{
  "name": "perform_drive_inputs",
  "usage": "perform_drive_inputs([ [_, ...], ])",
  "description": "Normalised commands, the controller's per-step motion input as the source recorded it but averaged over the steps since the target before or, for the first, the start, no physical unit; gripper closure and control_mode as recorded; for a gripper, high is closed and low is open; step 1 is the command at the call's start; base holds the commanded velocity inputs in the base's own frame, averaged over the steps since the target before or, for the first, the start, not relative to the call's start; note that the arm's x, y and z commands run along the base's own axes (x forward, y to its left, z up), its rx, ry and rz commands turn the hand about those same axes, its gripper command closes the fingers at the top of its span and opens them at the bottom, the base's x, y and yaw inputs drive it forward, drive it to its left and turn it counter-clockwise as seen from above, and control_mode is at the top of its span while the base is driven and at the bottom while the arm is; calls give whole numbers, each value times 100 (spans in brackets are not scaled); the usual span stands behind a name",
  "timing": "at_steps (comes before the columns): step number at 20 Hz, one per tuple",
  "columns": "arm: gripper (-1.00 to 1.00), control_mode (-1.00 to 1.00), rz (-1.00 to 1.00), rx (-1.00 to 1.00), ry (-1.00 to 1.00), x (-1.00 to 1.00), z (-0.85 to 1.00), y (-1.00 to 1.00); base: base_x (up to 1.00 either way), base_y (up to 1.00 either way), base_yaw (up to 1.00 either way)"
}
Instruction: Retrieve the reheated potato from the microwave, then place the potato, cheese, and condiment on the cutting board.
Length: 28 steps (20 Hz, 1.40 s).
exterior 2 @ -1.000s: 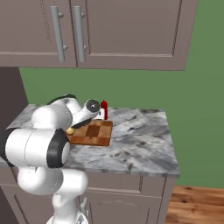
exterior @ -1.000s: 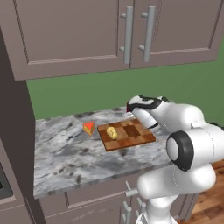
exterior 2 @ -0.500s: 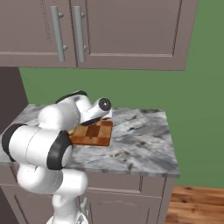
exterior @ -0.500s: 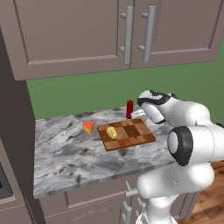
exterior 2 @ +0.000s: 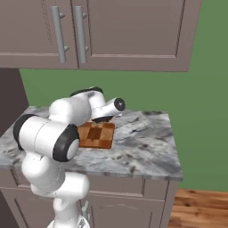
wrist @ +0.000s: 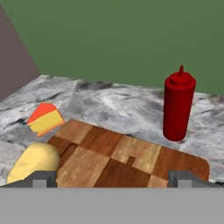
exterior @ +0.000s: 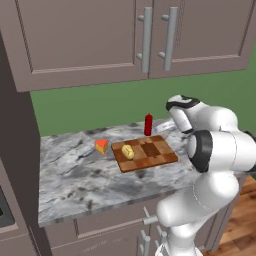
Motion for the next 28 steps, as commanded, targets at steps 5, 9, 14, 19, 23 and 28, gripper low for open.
perform_drive_inputs([
  [5, -100, -100, 9, 12, -17, 12, -10, -23, 0, 0, 0],
  [9, -100, -100, 4, 10, -14, 25, -8, -9, 0, 0, 0],
  [14, -100, -100, 4, 4, -11, 24, 0, -19, 0, 0, 0],
  [19, -100, -100, 8, 0, -13, 2, -10, -18, 0, 0, 0],
  [23, -100, -100, 3, 4, -7, 21, -11, -5, 0, 0, 0],
  [28, -100, -100, 4, 5, -8, 21, -5, 0, 0, 0, 0],
])
